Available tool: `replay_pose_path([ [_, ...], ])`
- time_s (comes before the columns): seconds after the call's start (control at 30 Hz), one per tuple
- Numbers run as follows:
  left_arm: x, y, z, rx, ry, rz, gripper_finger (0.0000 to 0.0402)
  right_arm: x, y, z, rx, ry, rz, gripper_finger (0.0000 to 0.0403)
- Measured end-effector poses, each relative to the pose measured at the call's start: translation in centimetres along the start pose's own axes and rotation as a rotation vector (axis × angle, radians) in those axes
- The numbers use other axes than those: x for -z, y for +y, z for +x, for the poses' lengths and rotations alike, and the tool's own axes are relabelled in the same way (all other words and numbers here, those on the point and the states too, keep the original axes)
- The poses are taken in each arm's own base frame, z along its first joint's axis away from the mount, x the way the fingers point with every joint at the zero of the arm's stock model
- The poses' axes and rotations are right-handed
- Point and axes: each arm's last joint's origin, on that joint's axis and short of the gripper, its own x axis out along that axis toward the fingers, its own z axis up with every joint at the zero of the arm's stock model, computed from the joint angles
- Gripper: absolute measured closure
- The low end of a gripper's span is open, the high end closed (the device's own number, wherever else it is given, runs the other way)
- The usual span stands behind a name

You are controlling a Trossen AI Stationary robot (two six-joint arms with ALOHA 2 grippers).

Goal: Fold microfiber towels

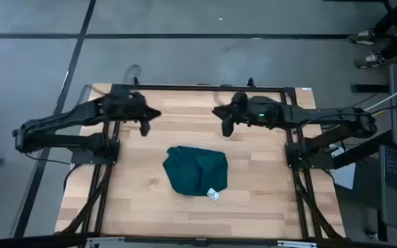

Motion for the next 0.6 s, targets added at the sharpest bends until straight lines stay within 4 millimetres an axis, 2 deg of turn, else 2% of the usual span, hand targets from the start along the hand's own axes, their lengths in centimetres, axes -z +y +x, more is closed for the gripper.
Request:
replay_pose_path([
  [0.1,0.9,-0.2,2.2,0.075,0.152,0.041,0.0355,0.4,0.3,0.6,0.068,0.146,-0.02,0.0334],
  [0.23,1.8,-1.3,4.3,0.201,0.286,0.087,0.0337,0.7,1.3,0.2,0.079,0.219,-0.004,0.0342],
  [0.4,2.8,-3.6,5.7,0.319,0.372,0.096,0.031,1.5,1.7,-1.1,0.115,0.277,0.019,0.0333],
  [0.6,4.0,-6.9,7.0,0.395,0.476,-0.033,0.029,1.8,1.2,-1.3,0.133,0.334,-0.021,0.0304],
])
